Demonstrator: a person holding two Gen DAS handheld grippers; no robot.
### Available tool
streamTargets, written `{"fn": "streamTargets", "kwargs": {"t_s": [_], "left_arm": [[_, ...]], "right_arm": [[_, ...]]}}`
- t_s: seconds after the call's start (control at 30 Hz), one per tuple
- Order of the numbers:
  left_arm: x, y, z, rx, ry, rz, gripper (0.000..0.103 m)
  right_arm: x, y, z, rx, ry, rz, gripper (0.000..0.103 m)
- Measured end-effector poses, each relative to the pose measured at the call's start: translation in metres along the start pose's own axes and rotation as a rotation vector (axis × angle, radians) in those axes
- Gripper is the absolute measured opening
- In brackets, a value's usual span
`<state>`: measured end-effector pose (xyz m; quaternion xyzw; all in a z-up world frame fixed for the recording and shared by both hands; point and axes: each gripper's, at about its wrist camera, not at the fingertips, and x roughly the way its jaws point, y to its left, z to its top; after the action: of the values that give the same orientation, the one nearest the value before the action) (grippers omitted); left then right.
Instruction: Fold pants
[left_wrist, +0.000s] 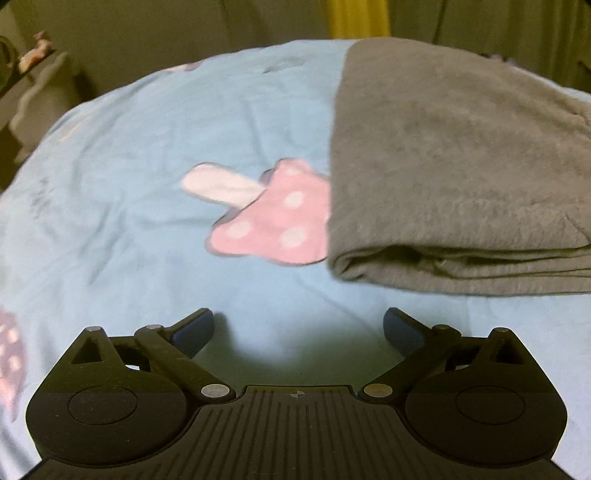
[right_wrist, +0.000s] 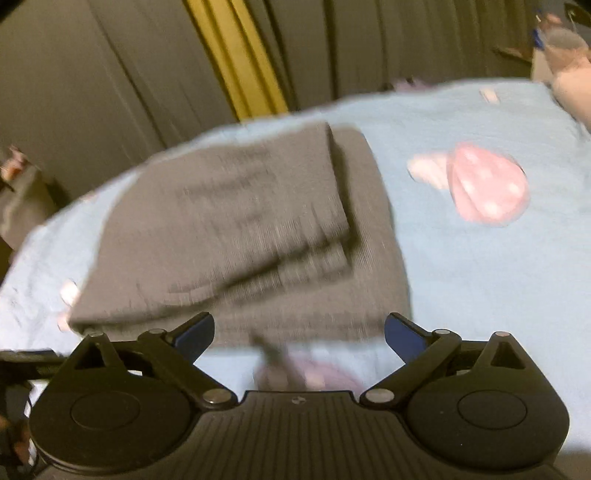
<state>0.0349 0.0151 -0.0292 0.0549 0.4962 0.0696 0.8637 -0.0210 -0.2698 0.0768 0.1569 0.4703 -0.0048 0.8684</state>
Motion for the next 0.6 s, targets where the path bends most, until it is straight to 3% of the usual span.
{"fn": "streamTargets", "kwargs": {"t_s": [0.07,0.2,0.33,0.5,0.6], "left_arm": [[-0.01,0.002,-0.003,-0.021,0.014,0.002,0.102],[-0.034,0.001,-0.009,-0.026,0.006,-0.034,0.102],[-0.064,-0.014,-0.012,0.041,-0.056,-0.005,0.102],[-0.089,-0.021,-0.009,0.06,-0.102,-0.115,0.102],[-0.091,-0.022,0.0,0.015,-0.059,-0.199,0.102]], "right_arm": [[-0.005,0.002,-0.009,0.028,0.038,0.006,0.099],[-0.018,0.021,-0.016,-0.024,0.06,-0.1,0.099],[-0.039,0.034,-0.011,-0.084,0.054,-0.076,0.099],[-0.055,0.035,-0.003,-0.033,0.016,0.017,0.099],[-0.053,0.038,0.007,-0.007,0.029,-0.018,0.099]]}}
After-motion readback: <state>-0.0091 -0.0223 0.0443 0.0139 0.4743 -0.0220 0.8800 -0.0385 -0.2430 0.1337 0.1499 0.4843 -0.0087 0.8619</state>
